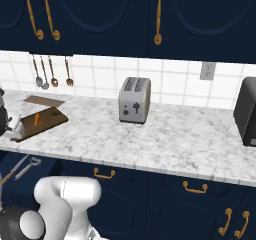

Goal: Place the appropriate cutting tool for cutting the carrot skin on the cutting board.

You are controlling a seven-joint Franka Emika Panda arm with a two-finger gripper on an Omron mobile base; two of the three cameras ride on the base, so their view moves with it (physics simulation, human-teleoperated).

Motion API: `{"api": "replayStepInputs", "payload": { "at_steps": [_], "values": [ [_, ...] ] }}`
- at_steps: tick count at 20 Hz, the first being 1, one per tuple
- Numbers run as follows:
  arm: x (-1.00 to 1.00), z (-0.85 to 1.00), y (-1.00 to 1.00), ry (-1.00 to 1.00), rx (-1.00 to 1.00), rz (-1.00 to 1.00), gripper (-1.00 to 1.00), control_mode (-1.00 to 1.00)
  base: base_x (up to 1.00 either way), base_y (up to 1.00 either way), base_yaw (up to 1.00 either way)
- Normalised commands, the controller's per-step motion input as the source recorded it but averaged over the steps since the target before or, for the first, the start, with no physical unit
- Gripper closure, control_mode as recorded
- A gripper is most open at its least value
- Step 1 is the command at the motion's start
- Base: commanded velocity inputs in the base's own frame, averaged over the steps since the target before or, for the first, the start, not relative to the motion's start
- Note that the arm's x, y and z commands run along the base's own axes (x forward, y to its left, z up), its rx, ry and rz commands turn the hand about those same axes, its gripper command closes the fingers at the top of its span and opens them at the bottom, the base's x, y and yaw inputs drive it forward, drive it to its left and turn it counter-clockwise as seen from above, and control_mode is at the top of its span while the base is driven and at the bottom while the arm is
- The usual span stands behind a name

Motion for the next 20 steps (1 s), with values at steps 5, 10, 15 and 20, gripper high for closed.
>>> {"api": "replayStepInputs", "payload": {
  "at_steps": [5,10,15,20],
  "values": [
    [-0.21,-0.39,0.0,-0.01,0.14,0.0,-1.0,-1.0,0.0,0.0,0.0],
    [-0.06,-0.32,0.05,0.0,0.12,0.0,-1.0,-1.0,0.0,0.0,0.0],
    [0.0,-0.31,0.06,0.0,0.06,0.0,-1.0,-1.0,0.0,0.0,0.0],
    [-0.03,-0.12,0.09,0.0,0.0,0.0,-1.0,-1.0,0.0,0.0,0.0]
  ]
}}
